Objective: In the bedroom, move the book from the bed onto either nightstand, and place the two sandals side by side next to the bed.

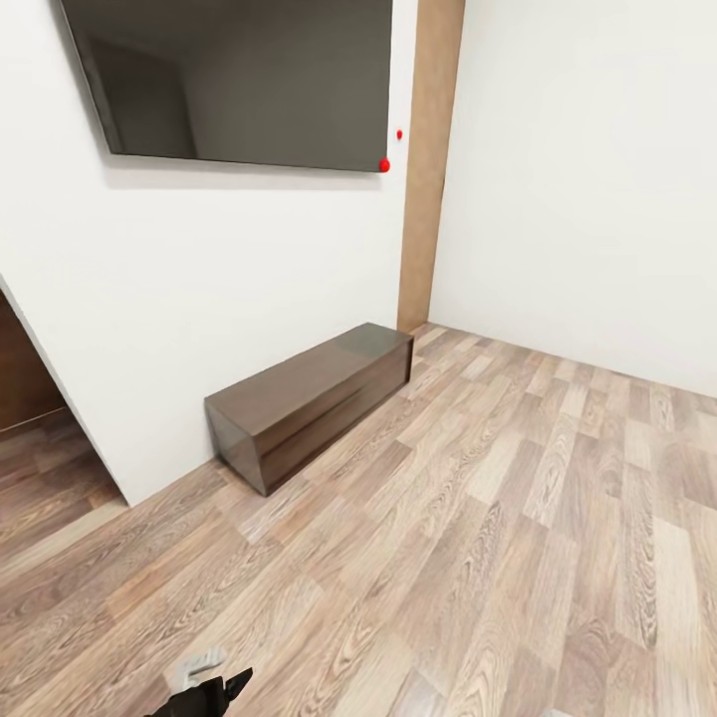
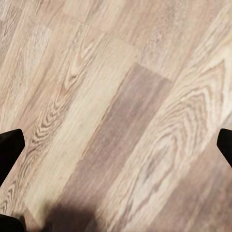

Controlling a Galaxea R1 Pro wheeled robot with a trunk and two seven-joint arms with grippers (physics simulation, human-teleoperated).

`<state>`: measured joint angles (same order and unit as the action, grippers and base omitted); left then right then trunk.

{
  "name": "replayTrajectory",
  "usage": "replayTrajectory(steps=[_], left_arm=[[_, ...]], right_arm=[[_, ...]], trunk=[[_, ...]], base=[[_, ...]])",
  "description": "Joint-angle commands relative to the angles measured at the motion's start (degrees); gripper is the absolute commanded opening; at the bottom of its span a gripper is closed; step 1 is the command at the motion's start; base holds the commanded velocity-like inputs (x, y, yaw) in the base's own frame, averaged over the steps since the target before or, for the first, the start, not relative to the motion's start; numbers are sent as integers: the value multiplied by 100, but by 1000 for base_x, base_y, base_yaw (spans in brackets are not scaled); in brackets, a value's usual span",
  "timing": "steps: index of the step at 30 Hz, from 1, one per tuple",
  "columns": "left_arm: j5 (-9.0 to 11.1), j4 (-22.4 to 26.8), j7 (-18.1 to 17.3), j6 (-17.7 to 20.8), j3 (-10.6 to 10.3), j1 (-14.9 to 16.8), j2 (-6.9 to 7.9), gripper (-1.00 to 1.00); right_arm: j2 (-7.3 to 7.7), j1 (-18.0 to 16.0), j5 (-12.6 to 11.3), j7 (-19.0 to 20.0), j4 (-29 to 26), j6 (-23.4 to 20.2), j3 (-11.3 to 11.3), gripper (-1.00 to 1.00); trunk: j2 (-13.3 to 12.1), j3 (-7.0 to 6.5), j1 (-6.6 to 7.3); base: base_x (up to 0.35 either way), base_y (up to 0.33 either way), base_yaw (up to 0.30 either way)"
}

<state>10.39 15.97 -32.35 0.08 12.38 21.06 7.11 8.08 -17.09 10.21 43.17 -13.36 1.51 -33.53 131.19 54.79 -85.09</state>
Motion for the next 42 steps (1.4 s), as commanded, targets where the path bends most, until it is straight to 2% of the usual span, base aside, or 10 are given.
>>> replayTrajectory(steps=[1, 24, 32, 42], left_arm=[[23, -7, -26, 1, 10, 4, 1, 100], [25, -54, -26, -3, 10, 4, 1, 100], [24, -76, -26, -3, 10, 4, 3, 100], [25, -77, -26, -6, 10, 4, 1, 100]], right_arm=[[-1, -4, 60, 25, 1, 16, -48, 100], [0, -4, 60, 25, 0, 16, -40, 100], [0, -5, 60, 25, 0, 16, -40, 100], [-2, -4, 60, 25, 0, 16, -40, 100]], trunk=[[2, 5, 1], [2, 5, 1], [2, 5, 1], [2, 5, 1]], base=[[13, 0, -78], [5, 0, -186], [242, 0, -168], [32, 0, -171]])
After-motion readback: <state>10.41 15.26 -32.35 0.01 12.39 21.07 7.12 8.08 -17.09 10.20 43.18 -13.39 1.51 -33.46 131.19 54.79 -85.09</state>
